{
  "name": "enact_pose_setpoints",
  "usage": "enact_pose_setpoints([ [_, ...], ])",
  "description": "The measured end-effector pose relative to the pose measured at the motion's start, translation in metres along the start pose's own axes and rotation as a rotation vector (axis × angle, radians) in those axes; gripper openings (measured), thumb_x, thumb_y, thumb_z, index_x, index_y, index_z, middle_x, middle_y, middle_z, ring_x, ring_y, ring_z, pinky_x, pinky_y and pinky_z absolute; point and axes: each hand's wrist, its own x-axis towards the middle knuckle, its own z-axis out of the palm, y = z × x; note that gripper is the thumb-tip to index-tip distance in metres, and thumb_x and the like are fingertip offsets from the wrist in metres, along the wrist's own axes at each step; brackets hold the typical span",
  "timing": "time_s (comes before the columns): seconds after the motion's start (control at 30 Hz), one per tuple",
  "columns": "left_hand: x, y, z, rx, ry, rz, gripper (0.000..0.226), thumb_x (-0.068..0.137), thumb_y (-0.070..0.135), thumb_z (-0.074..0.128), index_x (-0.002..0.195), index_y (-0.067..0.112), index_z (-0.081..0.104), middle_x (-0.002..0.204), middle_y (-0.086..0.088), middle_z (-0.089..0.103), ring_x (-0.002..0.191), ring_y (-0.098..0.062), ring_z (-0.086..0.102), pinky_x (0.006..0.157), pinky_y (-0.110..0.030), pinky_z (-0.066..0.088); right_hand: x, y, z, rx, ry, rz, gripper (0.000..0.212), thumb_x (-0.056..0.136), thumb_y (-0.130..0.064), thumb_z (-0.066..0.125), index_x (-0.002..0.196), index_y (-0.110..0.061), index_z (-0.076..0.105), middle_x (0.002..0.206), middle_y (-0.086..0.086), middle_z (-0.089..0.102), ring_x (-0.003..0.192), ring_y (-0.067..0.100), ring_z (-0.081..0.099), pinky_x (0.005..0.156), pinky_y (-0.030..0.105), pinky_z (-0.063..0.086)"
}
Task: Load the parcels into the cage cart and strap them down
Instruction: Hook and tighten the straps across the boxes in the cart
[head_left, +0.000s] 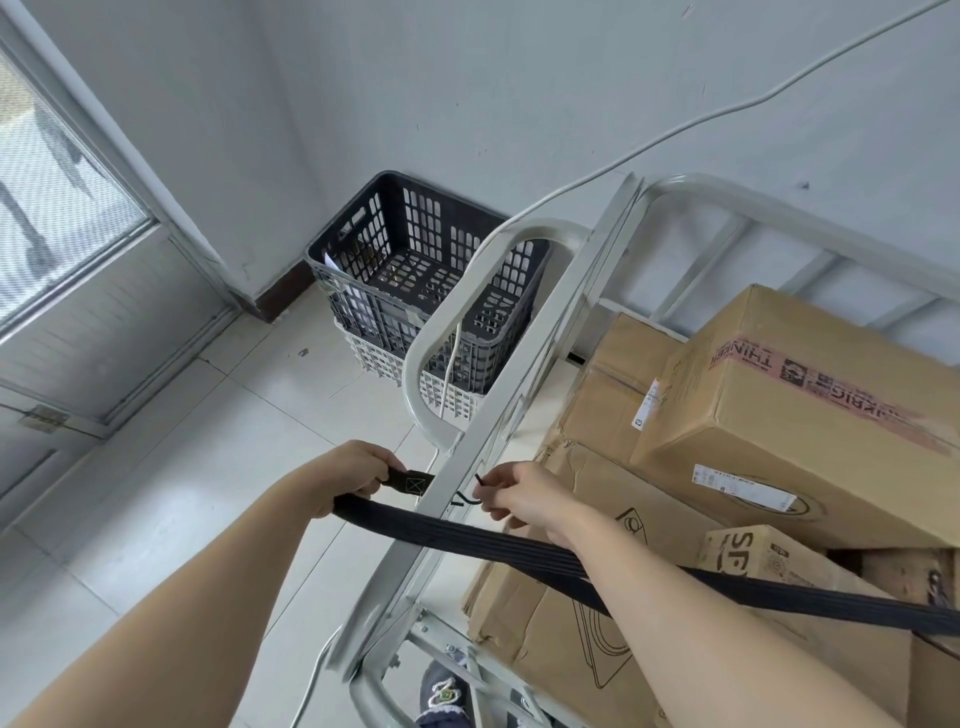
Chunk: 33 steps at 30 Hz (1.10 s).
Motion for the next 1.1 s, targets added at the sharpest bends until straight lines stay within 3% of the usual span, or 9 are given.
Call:
enact_pose_setpoints([
  [0.17,-0.007,0.003,-0.004,0.069,-0.076,0.005,0.025,0.092,0.008,0.049,0.098,0.018,0.071,0.059,-0.001,0.051,0.054,-0.014,0.042,0.059,-0.024,0.037,-0.004,-0.006,-0.005,0.066,0.087,-0.021,0.011,0.097,-0.019,0.054,0.088,-0.016,0.06,0.089,0.001,0.066,0.081,0.013,0.065,0.065,0.026,0.052],
  [0.4,-0.023,0.021,-0.009,0.033,-0.138,0.061,0.015,0.09,0.014,0.063,0.104,0.012,0.068,0.089,-0.007,0.068,0.068,-0.018,0.061,0.057,-0.025,0.05,-0.028,-0.011,-0.037,0.419,0.298,0.041,0.017,0.099,-0.023,0.051,0.09,-0.01,0.056,0.081,0.009,0.067,0.066,0.02,0.067,0.055,0.026,0.047],
  [0.5,-0.031,0.036,-0.013,0.04,0.001,0.119,0.014,0.092,0.018,0.062,0.102,0.009,0.066,0.089,-0.007,0.07,0.065,-0.018,0.062,0.059,-0.025,0.049,-0.041,-0.01,-0.055,0.539,0.444,0.038,0.015,0.098,-0.022,0.053,0.091,-0.009,0.058,0.077,0.01,0.068,0.064,0.02,0.065,0.057,0.028,0.046],
  [0.6,-0.043,0.06,-0.011,0.019,0.248,0.225,0.009,0.092,0.013,0.058,0.093,0.007,0.065,0.087,-0.009,0.067,0.062,-0.018,0.058,0.058,-0.024,0.044,-0.055,-0.012,-0.067,0.535,0.523,0.0,0.017,0.097,-0.022,0.056,0.084,-0.011,0.055,0.074,0.008,0.066,0.062,0.018,0.062,0.057,0.027,0.043],
  [0.77,-0.081,0.114,0.019,0.187,0.585,0.57,0.016,0.093,0.016,0.051,0.102,0.017,0.064,0.088,0.001,0.062,0.061,-0.011,0.054,0.052,-0.024,0.04,-0.071,-0.019,-0.08,0.676,0.624,-0.046,0.019,0.096,-0.026,0.058,0.084,-0.012,0.055,0.075,0.008,0.062,0.067,0.021,0.061,0.068,0.036,0.052],
  [0.9,-0.103,0.152,0.063,0.371,0.374,0.754,0.022,0.097,0.022,0.051,0.112,0.021,0.067,0.102,0.006,0.065,0.053,-0.006,0.052,0.051,-0.021,0.047,-0.092,-0.017,-0.104,0.82,0.705,-0.051,0.021,0.095,-0.027,0.06,0.082,-0.011,0.054,0.077,0.008,0.059,0.063,0.019,0.058,0.052,0.03,0.049],
  [1.0,-0.113,0.168,0.11,0.59,0.172,0.794,0.029,0.099,0.024,0.048,0.124,0.019,0.063,0.121,0.001,0.065,0.089,-0.019,0.067,0.08,-0.031,0.053,-0.11,-0.011,-0.126,0.884,0.744,-0.084,0.024,0.094,-0.026,0.062,0.077,-0.012,0.053,0.073,0.005,0.057,0.062,0.018,0.057,0.049,0.028,0.045],
  [1.07,-0.114,0.175,0.142,0.703,0.077,0.777,0.036,0.101,0.026,0.044,0.134,0.017,0.056,0.131,-0.002,0.06,0.115,-0.027,0.059,0.094,-0.034,0.047,-0.123,-0.008,-0.141,0.893,0.745,-0.115,0.028,0.094,-0.026,0.062,0.073,-0.011,0.051,0.07,0.006,0.058,0.061,0.02,0.058,0.048,0.027,0.043],
  [1.1,-0.112,0.179,0.157,0.745,0.04,0.775,0.037,0.102,0.027,0.043,0.135,0.015,0.055,0.13,-0.003,0.06,0.119,-0.027,0.057,0.095,-0.034,0.044,-0.13,-0.007,-0.149,0.893,0.744,-0.13,0.029,0.094,-0.025,0.062,0.071,-0.011,0.051,0.068,0.006,0.059,0.061,0.02,0.058,0.048,0.027,0.043],
])
